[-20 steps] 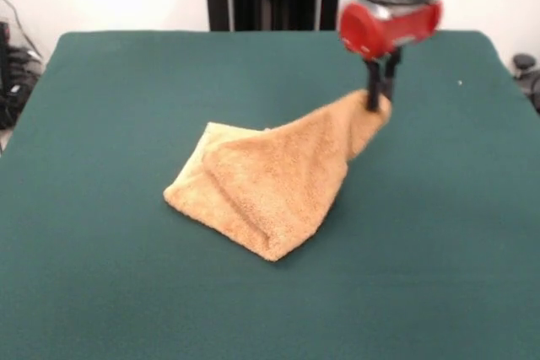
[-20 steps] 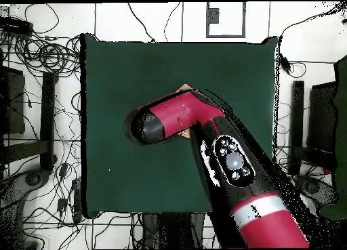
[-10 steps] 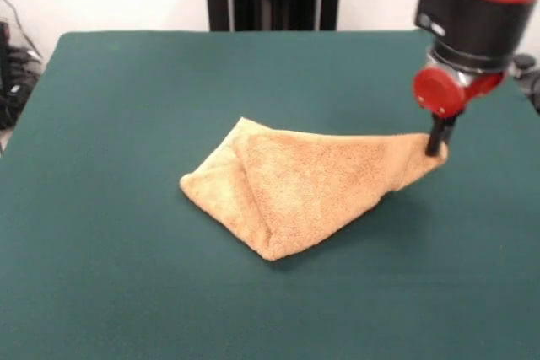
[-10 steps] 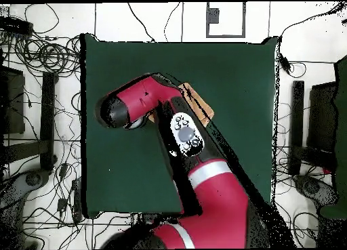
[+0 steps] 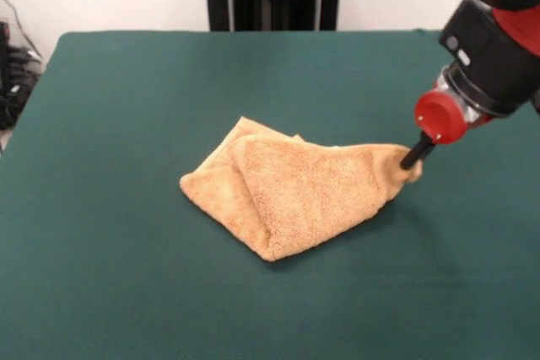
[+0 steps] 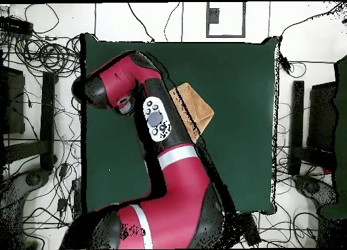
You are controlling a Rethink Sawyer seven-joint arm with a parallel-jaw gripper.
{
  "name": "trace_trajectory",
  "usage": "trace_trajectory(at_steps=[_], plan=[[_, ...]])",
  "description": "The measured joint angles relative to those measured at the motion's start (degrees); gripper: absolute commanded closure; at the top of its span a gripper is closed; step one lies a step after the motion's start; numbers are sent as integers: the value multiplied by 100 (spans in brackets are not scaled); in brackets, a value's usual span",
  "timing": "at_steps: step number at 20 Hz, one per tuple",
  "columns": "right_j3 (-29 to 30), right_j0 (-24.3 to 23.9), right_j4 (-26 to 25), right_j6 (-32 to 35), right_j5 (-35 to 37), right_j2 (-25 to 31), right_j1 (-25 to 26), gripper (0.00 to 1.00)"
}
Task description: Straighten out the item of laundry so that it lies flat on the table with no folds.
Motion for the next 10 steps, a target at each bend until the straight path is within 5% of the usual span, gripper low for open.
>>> trace_trajectory(at_steps=[10], plan=[[-1536, 351, -901, 0, 1258, -228, 685, 100]])
